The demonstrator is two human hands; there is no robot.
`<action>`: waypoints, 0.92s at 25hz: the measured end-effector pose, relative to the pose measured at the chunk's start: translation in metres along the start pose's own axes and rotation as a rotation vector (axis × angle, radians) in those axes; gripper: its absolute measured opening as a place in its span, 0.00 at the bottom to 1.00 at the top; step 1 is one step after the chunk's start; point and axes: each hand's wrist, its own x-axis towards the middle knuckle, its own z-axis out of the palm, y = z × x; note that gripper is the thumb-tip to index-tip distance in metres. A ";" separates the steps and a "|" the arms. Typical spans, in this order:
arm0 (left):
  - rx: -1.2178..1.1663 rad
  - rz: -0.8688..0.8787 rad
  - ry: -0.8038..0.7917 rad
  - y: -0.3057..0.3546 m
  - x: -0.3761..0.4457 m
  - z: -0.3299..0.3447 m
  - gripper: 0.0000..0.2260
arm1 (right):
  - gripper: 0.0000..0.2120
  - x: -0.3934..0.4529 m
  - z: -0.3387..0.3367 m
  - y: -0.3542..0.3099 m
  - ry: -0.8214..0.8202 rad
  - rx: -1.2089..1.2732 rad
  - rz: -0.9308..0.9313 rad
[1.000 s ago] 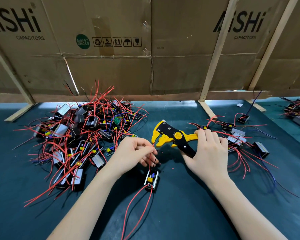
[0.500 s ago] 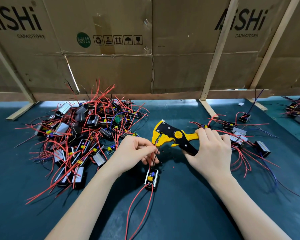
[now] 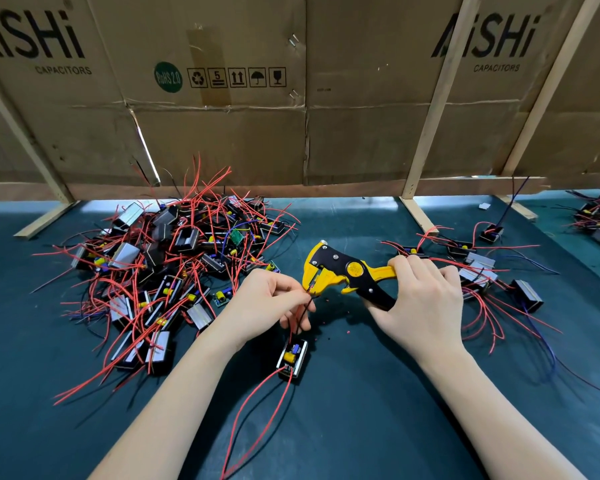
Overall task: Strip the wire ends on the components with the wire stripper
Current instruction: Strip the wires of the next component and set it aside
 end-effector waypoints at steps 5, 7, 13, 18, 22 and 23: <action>-0.009 -0.028 0.003 -0.001 0.002 0.000 0.09 | 0.28 0.000 0.000 -0.003 0.055 -0.013 -0.015; -0.013 -0.034 0.002 -0.001 0.001 -0.001 0.09 | 0.29 0.001 0.000 -0.003 0.060 -0.015 -0.020; -0.014 -0.023 -0.018 -0.002 0.002 -0.003 0.09 | 0.26 0.000 0.002 -0.001 0.061 -0.011 -0.029; -0.018 -0.022 -0.040 -0.003 0.002 -0.004 0.09 | 0.27 0.000 0.002 -0.001 0.065 0.007 -0.038; -0.030 -0.024 -0.042 -0.003 0.002 -0.003 0.09 | 0.24 0.000 0.003 0.000 0.048 0.006 -0.036; -0.031 -0.025 -0.042 -0.004 0.002 -0.003 0.09 | 0.24 -0.001 0.003 0.001 0.035 0.008 -0.036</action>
